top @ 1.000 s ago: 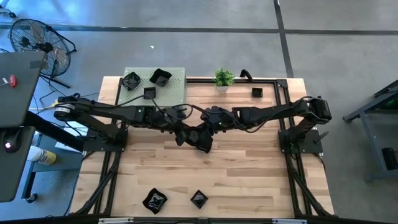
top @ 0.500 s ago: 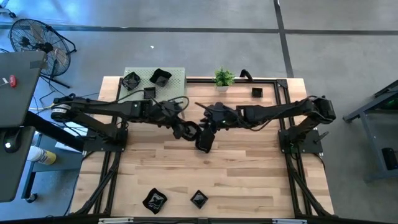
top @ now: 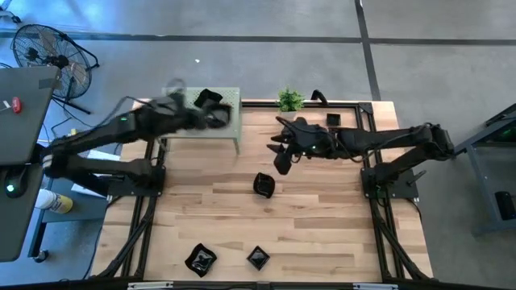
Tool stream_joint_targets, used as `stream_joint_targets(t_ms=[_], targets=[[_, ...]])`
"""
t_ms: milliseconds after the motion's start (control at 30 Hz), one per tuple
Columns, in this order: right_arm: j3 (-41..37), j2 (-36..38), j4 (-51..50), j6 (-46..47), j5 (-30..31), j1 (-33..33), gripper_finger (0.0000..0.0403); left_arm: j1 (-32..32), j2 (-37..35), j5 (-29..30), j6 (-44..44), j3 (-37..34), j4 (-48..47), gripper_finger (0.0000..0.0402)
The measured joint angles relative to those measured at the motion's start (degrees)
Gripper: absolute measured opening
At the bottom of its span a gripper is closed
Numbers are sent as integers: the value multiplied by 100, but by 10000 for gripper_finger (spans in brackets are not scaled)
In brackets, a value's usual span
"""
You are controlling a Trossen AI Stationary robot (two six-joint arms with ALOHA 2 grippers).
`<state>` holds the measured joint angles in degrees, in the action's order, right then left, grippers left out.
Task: Pick & Place Mini shaped plates
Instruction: Stack the black leaf-shaped plate on top of the stacked black leaf-shaped plate on the shelf
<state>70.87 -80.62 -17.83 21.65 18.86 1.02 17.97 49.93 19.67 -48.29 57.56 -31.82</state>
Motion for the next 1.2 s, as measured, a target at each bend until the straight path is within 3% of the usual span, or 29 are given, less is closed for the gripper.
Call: stream_joint_targets(t_ms=[233, 433, 767, 1000, 1200], targets=[[0, 5, -4, -213, -26, 0, 109, 1048, -1272, 1111, -486, 2, -1290, 0], [0, -2, 10, -446, -14, -8, 95, 1867, -1590, 1237, -559, -131, -1968, 0], [0, -4, 231, -519, -121, -36, 87, 3086, -1652, 838, -381, -1290, -912, 0], [0, -6, 244, -384, -123, -24, 87, 4189, -1650, 133, -253, -1662, -482, 0], [0, -6, 245, -374, -122, -22, 87, 4774, -1601, -548, -255, -2049, 116, 0]])
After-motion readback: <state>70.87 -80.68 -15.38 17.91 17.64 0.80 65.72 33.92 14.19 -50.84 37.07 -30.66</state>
